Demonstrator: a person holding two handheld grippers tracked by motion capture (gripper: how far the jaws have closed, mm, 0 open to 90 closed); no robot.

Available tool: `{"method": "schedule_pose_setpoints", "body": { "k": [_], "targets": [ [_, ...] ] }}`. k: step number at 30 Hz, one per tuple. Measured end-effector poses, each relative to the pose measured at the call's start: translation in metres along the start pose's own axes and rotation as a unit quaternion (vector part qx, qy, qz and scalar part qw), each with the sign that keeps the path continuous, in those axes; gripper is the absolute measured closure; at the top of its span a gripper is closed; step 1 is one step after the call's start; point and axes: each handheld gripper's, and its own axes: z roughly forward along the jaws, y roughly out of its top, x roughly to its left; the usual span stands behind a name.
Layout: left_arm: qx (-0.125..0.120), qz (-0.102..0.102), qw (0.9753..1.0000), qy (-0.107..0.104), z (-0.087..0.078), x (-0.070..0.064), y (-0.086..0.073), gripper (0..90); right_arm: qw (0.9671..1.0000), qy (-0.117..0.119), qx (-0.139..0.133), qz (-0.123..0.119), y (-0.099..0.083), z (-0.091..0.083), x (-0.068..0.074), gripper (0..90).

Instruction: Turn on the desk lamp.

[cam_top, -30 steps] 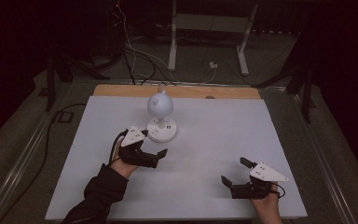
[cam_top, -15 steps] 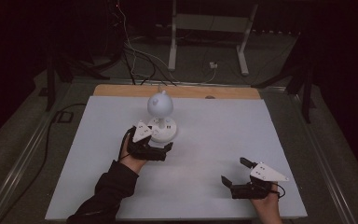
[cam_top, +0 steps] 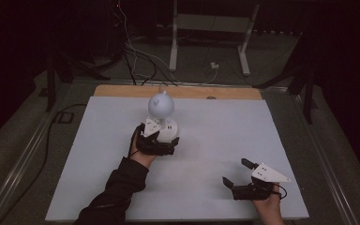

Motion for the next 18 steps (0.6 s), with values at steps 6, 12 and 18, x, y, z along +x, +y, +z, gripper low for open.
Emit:
{"method": "schedule_pose_setpoints", "body": {
  "k": [6, 12, 18],
  "targets": [
    [0.015, -0.001, 0.9996, 0.026, 0.011, 0.003, -0.003, 11.9, 1.0, 0.001, -0.003, 0.002, 0.0, -0.001, -0.001, 0.0],
    [0.027, 0.007, 0.9983, 0.05, 0.019, 0.007, -0.007, 37.6, 1.0, 0.002, -0.001, 0.001, 0.0, 0.0, -0.001, 0.0],
    [0.025, 0.0, 0.9971, 0.071, 0.025, 0.011, -0.008, 60.9, 1.0, 0.002, -0.001, 0.001, 0.0, 0.0, -0.001, 0.0]
  ]
}}
